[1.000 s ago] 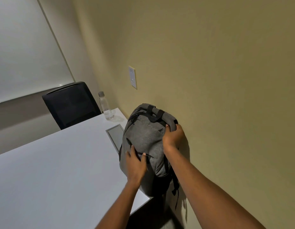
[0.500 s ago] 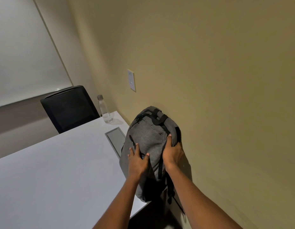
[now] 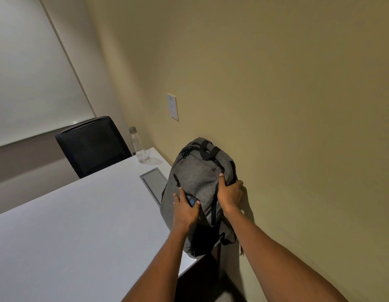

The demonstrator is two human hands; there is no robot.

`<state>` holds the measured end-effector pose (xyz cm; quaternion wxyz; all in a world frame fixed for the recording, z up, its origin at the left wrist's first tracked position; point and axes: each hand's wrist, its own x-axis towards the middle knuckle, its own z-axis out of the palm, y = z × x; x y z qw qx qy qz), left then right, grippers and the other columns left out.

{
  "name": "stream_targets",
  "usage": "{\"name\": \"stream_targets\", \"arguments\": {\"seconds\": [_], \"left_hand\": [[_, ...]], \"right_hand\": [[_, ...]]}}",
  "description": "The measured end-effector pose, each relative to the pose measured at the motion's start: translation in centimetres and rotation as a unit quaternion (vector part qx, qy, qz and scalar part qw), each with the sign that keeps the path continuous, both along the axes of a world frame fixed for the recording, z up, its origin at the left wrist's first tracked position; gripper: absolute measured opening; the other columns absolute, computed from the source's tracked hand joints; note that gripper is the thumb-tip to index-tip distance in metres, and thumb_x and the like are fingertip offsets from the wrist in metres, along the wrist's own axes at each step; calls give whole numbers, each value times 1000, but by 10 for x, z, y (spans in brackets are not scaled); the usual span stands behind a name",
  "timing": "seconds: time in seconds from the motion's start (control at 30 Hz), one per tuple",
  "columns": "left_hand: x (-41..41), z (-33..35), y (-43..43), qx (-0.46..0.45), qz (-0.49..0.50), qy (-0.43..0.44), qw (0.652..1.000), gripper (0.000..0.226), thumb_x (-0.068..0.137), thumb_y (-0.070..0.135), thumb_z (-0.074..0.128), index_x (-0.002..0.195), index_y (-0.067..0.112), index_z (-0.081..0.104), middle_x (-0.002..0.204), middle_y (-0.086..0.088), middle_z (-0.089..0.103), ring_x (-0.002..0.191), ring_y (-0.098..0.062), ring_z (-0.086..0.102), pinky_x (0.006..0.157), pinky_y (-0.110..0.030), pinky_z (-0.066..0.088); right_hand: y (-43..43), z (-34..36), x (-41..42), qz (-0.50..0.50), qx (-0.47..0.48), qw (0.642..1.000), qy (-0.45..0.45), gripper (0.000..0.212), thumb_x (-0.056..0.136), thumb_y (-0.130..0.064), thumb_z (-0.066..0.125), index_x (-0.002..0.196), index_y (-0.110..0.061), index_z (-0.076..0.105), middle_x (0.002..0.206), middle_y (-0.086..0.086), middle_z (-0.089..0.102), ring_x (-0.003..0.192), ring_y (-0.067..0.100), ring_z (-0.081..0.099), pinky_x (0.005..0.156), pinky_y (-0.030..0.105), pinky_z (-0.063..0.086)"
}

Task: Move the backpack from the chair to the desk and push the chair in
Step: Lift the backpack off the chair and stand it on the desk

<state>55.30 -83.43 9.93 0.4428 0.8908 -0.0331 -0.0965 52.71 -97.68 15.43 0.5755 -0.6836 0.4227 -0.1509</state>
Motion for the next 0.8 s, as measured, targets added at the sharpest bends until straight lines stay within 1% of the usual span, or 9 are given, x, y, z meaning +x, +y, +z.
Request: {"name": "stream_targets", "arguments": {"seconds": [0.07,0.13,0.2,0.27,0.37,0.5,0.7,0.8], "left_hand": [[-8,7,4,2,-7,-7,1000,91,104,38,61,169,18,0,178,-19,2,164,-40,7,132,-53,15],[-11,10,7,10,-12,-11,1000,91,104,39,60,169,17,1,178,-19,4,164,-39,7,132,-52,15],[-15,13,9,12,-16,-12,1000,90,105,40,60,169,16,2,178,-18,6,165,-38,7,132,-51,15],[-27,19,15,13,-22,-17,1000,90,105,39,60,169,15,2,178,-18,6,165,-38,8,132,-50,15],[-42,25,22,19,-32,-25,999,90,104,38,61,169,14,3,177,-21,6,164,-39,10,132,-50,16],[-62,29,31,17,-35,-27,999,90,104,35,62,169,13,3,177,-23,6,164,-40,11,132,-49,17],[-127,26,66,-2,-48,-21,999,91,104,33,61,169,14,-1,177,-21,6,164,-40,12,132,-51,18],[-167,15,86,23,-65,-16,998,88,105,32,60,169,15,1,178,-19,4,164,-38,13,131,-50,21]], "right_hand": [[2,6,-11,10,-15,1000,-5,70,100,-55,58,142,-3,37,140,25,55,118,45,62,89,49,55],[4,8,-17,19,-34,999,-4,66,100,-55,57,138,-4,39,134,24,57,109,42,63,80,44,54],[5,8,-23,26,-54,998,0,62,100,-55,56,133,-5,40,129,23,58,104,40,64,75,43,53],[10,14,-38,26,-77,997,8,60,101,-57,54,131,-6,40,128,22,59,106,41,64,78,46,55],[16,18,-58,30,-111,993,23,59,101,-58,53,132,-8,41,130,21,60,111,42,62,86,51,57],[23,17,-84,32,-151,988,30,60,103,-52,54,139,-6,42,139,23,58,123,44,58,90,48,51],[60,4,-161,47,-198,978,44,60,104,-47,55,145,-6,42,143,22,55,129,41,55,88,43,46],[81,-11,-201,54,-215,972,72,59,104,-45,55,145,-5,43,144,22,55,132,41,53,97,47,49]]}}
